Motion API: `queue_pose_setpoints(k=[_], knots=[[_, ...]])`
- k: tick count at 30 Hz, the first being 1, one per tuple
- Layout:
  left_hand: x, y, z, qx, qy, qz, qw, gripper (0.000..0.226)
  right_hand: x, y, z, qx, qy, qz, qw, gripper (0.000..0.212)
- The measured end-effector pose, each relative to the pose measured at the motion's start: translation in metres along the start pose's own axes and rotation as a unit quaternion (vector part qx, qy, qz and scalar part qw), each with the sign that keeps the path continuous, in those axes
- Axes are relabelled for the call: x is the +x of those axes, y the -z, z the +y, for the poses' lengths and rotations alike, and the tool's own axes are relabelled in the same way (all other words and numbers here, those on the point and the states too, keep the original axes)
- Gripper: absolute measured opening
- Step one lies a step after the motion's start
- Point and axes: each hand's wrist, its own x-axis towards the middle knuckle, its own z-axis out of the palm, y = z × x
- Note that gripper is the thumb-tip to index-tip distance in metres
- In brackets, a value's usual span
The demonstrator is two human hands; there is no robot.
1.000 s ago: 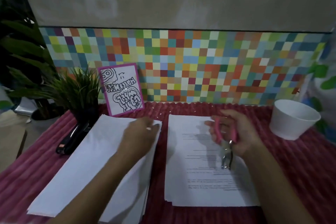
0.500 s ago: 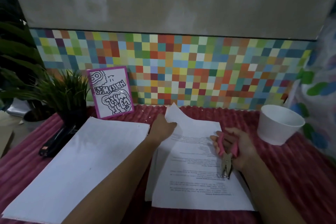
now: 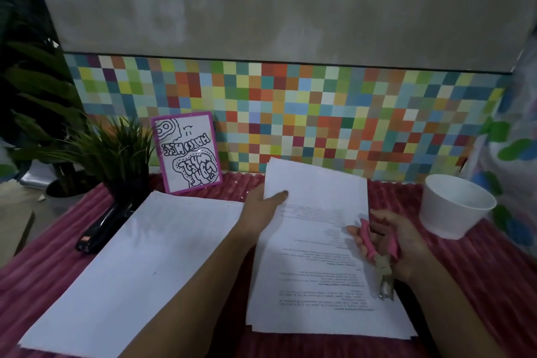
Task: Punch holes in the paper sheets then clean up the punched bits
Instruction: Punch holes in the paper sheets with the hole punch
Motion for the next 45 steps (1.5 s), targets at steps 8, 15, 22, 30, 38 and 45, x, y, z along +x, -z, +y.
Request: queue_pose_setpoints(k=[8,15,22,30,38,45], knots=[[-0.010,0.005,-0.003,-0.025,-0.052,-0.013,0.998,0.031,-0.020,-0.008,-0.008,-0.228,0.024,-0.003,0.973,0.041],[-0.022,0.007,0.002,-0.003,-0.140,-0.014,0.990,0.034,-0.037,-0.098,-0.042,-0.429,0.262,-0.098,0.859,0.081],[-0.026,0.004,0.009,0.018,-0.222,0.017,0.975,0.036,-0.031,-0.145,-0.036,-0.535,0.197,-0.168,0.804,0.061],[-0.031,0.000,0.008,0.022,-0.254,0.034,0.966,0.030,-0.027,-0.131,-0.032,-0.497,0.193,-0.163,0.830,0.056],[-0.028,0.012,0.009,-0.052,-0.192,0.066,0.978,0.032,-0.015,-0.042,-0.051,-0.287,0.033,-0.031,0.957,0.039],[-0.027,0.014,0.011,-0.194,0.050,-0.029,0.979,0.031,-0.015,-0.022,-0.045,-0.278,0.016,-0.049,0.959,0.044]])
